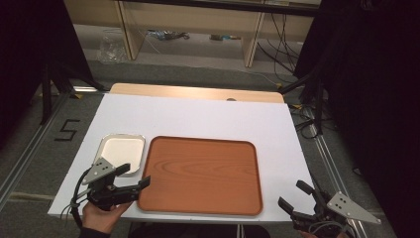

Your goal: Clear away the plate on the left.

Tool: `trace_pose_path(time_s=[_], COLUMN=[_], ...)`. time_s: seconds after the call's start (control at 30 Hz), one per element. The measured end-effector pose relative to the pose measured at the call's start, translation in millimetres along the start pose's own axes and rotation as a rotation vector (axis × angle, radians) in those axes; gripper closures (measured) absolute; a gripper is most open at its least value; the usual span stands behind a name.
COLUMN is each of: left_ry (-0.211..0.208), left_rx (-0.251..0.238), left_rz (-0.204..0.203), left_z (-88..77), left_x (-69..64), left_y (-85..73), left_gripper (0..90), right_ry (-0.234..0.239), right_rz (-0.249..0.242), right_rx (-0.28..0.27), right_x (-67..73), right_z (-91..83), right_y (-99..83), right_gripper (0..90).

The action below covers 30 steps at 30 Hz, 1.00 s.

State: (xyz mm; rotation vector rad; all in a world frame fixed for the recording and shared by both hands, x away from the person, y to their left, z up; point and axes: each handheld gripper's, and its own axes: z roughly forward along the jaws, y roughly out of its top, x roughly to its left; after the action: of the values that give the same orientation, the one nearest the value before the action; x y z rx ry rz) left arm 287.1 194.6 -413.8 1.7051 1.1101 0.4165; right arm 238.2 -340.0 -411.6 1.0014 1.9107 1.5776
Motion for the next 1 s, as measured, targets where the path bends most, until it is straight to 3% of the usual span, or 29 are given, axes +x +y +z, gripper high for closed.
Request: trace_pose_path(time_s=[0.03, 0.07, 0.13, 0.17, 0.37, 0.4, 0.43, 0.47, 0.5, 0.53, 0.57, 0.63, 0.83, 0.87, 1.0], left_ry=[-0.003, 0.001, 0.0, 0.002, 0.01, 0.013, 0.014, 0.012, 0.015, 0.015, 0.015, 0.018, 0.033, 0.037, 0.05], left_rx=[-0.002, -0.002, 0.001, 0.0, 0.007, 0.011, 0.013, 0.016, 0.016, 0.016, 0.013, 0.015, 0.028, 0.032, 0.038], left_rz=[-0.004, -0.003, -0.01, -0.01, -0.026, -0.03, -0.036, -0.038, -0.044, -0.044, -0.056, -0.054, -0.062, -0.062, -0.075], left_z=[0.2, 0.1, -0.1, 0.1, -0.1, 0.0, -0.2, -0.5, -0.7, -0.7, -0.8, -1.1, 1.1, 1.1, 2.6], left_x=[1.0, 2.3, 4.4, 5.7, 11.3, 12.3, 13.4, 14.8, 15.9, 15.9, 18.0, 19.2, 26.4, 27.8, 32.9], left_y=[0.1, 0.2, 0.3, 0.4, 0.5, 0.3, 0.1, 0.0, 0.0, 0.0, -0.1, 0.1, 0.6, 0.8, 0.9], left_gripper=[17.0, 17.0, 17.0, 17.0, 17.0, 17.0, 17.0, 17.0, 17.0, 17.0, 17.0, 17.4, 17.8, 17.9, 18.9], right_ry=[0.0, 0.011, 0.012, 0.002, 0.004, 0.004, 0.002, -0.01, 0.009, -0.001, 0.013, -0.003, -0.005, 0.008, 0.01], right_rz=[0.001, 0.037, 0.038, 0.002, 0.0, 0.022, 0.0, 0.025, 0.05, 0.03, 0.058, 0.029, 0.022, 0.05, 0.061], right_rx=[-0.001, 0.004, 0.004, -0.001, 0.003, 0.009, 0.005, 0.021, 0.015, 0.017, 0.021, 0.02, 0.014, 0.013, 0.022], right_x=[0.1, 2.6, 2.5, 0.3, 0.5, 2.3, 0.9, 3.0, 4.5, 3.6, 5.2, 3.3, 2.6, 4.3, 4.8], right_z=[0.4, 0.5, 0.4, 0.4, -0.3, -0.8, 0.1, -0.7, 0.2, -0.3, -0.1, -0.3, 0.0, 0.8, 0.4], right_y=[-0.2, -0.5, -0.3, -0.2, 0.4, 0.4, 0.6, 0.6, 0.2, 0.6, 0.4, 0.6, 0.8, 0.3, 0.4], right_gripper=[15.2, 15.2, 15.2, 15.2, 15.2, 15.2, 15.2, 15.2, 15.2, 15.2, 15.2, 15.2, 15.2, 15.2, 15.2])
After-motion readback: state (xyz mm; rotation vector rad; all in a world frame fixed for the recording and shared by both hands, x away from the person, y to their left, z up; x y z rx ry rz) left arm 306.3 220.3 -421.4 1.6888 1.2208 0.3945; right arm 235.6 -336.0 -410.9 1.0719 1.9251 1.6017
